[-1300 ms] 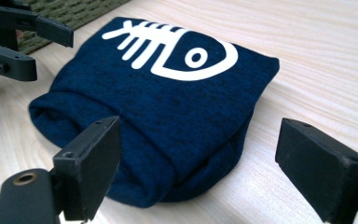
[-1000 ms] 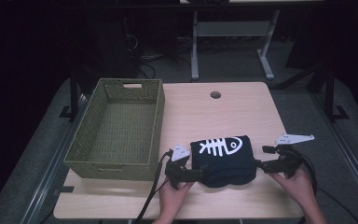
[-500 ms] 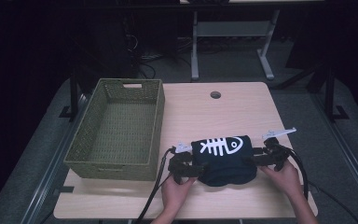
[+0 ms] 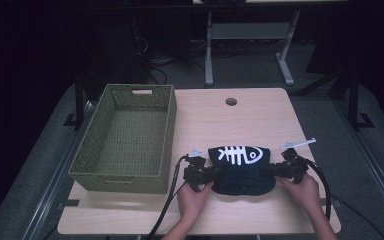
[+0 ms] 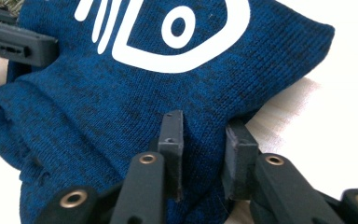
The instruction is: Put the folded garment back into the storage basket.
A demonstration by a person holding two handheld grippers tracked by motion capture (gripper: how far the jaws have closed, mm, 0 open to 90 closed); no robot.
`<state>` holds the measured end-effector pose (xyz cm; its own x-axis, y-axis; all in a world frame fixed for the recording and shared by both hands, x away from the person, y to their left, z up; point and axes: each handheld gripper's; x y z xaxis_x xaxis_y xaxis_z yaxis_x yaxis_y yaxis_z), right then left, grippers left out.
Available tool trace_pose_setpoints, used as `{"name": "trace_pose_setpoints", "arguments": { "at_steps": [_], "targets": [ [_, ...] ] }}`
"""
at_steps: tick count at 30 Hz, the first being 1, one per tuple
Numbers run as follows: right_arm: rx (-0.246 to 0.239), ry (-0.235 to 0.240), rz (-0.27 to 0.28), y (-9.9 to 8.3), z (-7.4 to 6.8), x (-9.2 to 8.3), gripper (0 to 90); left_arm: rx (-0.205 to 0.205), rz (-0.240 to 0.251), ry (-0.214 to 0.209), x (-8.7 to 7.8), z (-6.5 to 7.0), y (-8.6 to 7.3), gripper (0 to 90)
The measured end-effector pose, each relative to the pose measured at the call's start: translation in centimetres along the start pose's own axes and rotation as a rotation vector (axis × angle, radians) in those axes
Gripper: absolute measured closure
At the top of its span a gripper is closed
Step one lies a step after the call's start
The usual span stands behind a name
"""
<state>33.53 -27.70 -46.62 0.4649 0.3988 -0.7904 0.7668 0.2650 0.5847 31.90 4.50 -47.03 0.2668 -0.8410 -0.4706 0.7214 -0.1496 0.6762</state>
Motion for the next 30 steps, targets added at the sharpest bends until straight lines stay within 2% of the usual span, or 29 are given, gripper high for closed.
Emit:
{"name": "trace_pose_setpoints", "arguments": {
  "at_steps": [6,14,19,21,30],
  "targets": [
    [0.010,0.004,0.000,0.0,-0.2,-0.4,76.4,-0.005,-0.010,0.012,0.0,0.2,0.6,73.6],
    [0.017,0.010,0.040,0.1,-0.6,-1.6,76.7,0.009,-0.014,0.013,-0.6,0.9,1.5,73.8],
    [0.022,0.012,0.069,0.3,-0.8,-2.6,76.6,0.045,-0.011,0.015,-1.2,1.8,2.4,73.6],
    [0.037,0.013,0.094,0.4,-0.9,-3.4,76.6,0.059,-0.005,0.011,-1.7,2.5,3.1,73.4],
    [0.043,-0.004,0.126,1.4,-1.7,-5.4,76.6,0.102,0.000,0.011,-3.1,3.9,4.9,73.3]
  ]
}}
Point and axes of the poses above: each handheld gripper's, and its own axes: x roughly forward along the jaws, y roughly out of its top, z roughly to its right, and after that the axes turned 15 degrees about -y, right-handed
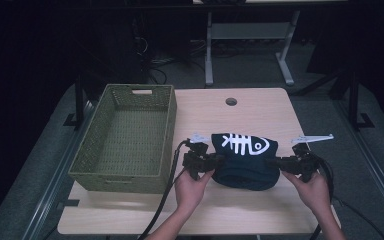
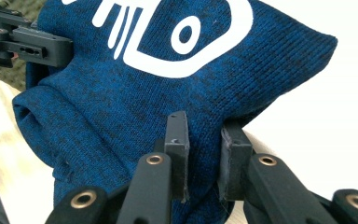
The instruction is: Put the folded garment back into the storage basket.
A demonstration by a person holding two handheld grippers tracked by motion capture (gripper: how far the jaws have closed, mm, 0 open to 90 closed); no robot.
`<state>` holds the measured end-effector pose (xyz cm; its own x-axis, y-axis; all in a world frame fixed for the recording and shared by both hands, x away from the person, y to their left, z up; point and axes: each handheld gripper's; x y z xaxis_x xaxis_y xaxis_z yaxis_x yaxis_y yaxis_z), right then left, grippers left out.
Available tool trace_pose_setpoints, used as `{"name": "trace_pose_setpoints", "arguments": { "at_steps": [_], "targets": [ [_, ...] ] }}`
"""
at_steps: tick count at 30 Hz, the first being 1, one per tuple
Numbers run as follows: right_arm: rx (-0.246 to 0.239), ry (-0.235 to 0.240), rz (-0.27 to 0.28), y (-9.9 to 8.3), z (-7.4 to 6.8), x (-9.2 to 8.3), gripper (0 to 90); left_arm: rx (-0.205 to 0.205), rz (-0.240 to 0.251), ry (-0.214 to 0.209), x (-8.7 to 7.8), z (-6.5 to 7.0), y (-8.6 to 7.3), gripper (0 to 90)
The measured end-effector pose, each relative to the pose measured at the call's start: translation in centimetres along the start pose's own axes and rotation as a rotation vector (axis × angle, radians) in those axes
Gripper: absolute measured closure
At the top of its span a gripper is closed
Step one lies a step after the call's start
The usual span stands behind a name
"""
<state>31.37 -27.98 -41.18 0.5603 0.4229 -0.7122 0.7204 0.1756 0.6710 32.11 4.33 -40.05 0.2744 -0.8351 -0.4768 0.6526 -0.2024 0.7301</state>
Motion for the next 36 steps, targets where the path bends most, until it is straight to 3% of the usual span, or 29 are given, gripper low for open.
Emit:
{"name": "trace_pose_setpoints", "arguments": {
  "at_steps": [8,21,36],
  "targets": [
    [-0.008,-0.002,0.015,1.4,-1.1,-1.1,76.6,0.015,0.007,-0.001,-1.4,0.4,1.1,73.3],
    [-0.006,0.034,0.049,3.3,-2.3,-2.8,76.6,0.029,0.018,-0.031,-3.9,0.8,2.9,73.4],
    [-0.003,0.058,0.078,5.1,-3.8,-3.9,76.6,0.040,0.007,-0.073,-6.4,0.3,4.9,73.4]
  ]
}}
Point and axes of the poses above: each handheld gripper's, and its own axes: x roughly forward along the jaws, y roughly out of its top, z roughly to its right, and after that the axes turned 15 degrees about -y, right-handed
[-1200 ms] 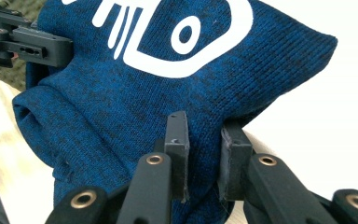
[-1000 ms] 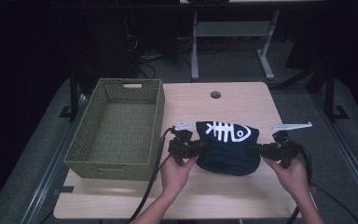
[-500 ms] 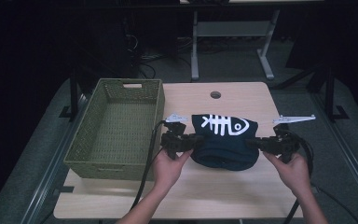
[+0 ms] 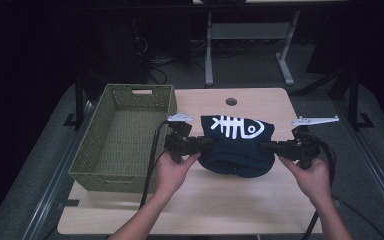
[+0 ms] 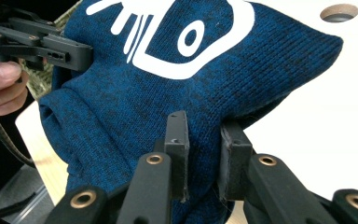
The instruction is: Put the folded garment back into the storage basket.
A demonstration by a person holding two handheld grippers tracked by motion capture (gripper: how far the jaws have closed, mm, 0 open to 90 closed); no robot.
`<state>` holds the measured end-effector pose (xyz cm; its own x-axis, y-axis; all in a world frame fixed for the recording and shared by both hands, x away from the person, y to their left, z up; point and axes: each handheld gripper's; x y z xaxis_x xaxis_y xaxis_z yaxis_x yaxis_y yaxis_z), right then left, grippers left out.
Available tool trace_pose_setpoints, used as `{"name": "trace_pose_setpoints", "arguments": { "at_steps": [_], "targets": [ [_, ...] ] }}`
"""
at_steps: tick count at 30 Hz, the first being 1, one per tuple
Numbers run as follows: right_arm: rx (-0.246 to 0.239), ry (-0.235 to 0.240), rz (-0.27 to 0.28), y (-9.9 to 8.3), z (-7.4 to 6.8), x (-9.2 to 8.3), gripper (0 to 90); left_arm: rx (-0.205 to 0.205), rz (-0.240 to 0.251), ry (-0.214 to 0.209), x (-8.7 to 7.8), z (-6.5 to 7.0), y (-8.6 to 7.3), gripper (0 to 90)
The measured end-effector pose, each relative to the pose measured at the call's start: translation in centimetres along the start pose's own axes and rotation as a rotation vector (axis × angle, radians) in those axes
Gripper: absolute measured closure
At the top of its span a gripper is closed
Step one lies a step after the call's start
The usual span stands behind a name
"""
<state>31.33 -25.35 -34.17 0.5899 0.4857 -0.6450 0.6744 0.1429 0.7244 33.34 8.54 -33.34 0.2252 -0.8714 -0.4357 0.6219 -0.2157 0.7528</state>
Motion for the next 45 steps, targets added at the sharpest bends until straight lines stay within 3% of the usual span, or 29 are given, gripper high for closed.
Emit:
{"name": "trace_pose_setpoints", "arguments": {
  "at_steps": [17,33,45],
  "targets": [
    [0.027,0.027,0.000,2.0,-1.9,0.3,76.7,0.003,-0.005,-0.018,-2.6,-1.0,1.1,73.4],
    [0.000,0.030,0.025,3.6,-3.9,0.9,76.6,0.005,0.002,-0.038,-5.1,-2.3,1.8,73.2],
    [0.004,0.044,0.034,5.1,-5.4,1.8,76.6,0.013,0.010,-0.028,-7.1,-3.1,2.3,73.2]
  ]
}}
Point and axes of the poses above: each handheld gripper's, and its own axes: x roughly forward along the jaws, y roughly out of its top, z roughly to its right, and after that the axes turned 15 degrees about -y, right-handed
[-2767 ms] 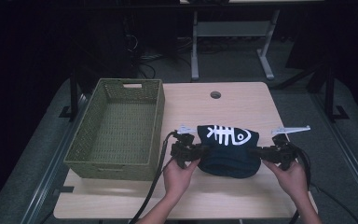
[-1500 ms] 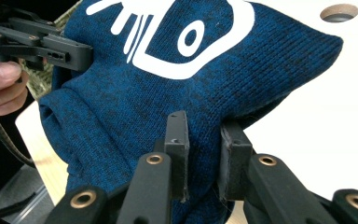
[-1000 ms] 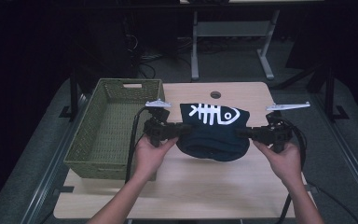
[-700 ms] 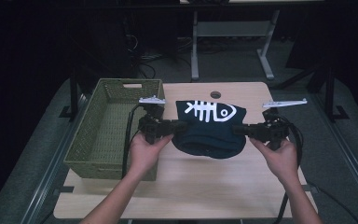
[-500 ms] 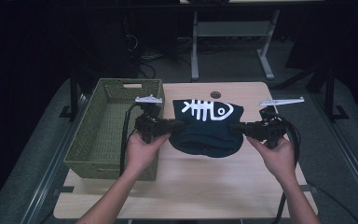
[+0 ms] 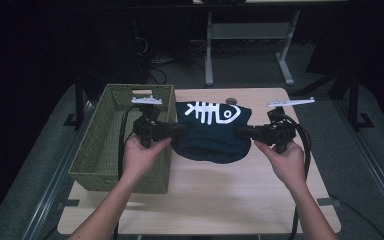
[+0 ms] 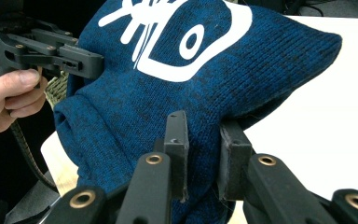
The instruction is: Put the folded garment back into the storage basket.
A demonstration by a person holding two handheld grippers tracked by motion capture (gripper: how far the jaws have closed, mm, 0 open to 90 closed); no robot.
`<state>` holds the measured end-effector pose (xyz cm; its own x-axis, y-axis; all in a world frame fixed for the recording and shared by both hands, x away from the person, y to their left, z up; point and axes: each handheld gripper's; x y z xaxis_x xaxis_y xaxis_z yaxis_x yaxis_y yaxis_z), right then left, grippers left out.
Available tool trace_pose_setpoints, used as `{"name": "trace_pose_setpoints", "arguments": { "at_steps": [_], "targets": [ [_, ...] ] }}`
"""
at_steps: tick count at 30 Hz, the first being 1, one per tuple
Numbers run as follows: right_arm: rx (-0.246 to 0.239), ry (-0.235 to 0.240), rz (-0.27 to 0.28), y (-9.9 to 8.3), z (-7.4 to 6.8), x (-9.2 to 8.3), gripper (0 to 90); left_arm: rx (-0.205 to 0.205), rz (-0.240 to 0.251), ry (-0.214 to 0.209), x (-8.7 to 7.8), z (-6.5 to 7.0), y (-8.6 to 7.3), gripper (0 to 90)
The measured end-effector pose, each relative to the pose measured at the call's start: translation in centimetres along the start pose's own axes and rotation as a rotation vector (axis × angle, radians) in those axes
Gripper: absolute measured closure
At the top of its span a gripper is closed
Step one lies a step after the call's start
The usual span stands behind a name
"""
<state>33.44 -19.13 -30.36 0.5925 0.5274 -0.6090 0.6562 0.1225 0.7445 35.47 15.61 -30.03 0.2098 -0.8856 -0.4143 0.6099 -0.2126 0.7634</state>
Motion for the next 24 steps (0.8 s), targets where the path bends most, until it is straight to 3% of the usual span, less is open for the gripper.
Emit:
{"name": "trace_pose_setpoints", "arguments": {
  "at_steps": [12,24],
  "targets": [
    [0.004,0.039,0.004,1.4,-1.5,1.7,76.4,-0.013,0.021,0.001,-2.6,-1.4,-0.1,72.8],
    [-0.004,0.069,0.004,2.7,-3.5,3.3,76.3,-0.003,0.012,0.001,-5.5,-2.2,-0.1,72.0]
  ]
}}
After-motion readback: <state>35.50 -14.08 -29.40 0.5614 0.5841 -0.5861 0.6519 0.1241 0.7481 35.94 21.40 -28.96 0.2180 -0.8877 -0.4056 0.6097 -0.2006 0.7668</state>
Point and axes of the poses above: each handheld gripper's, and its own axes: x roughly forward along the jaws, y roughly out of its top, z roughly to its right, and after that the axes turned 15 degrees about -y, right-handed
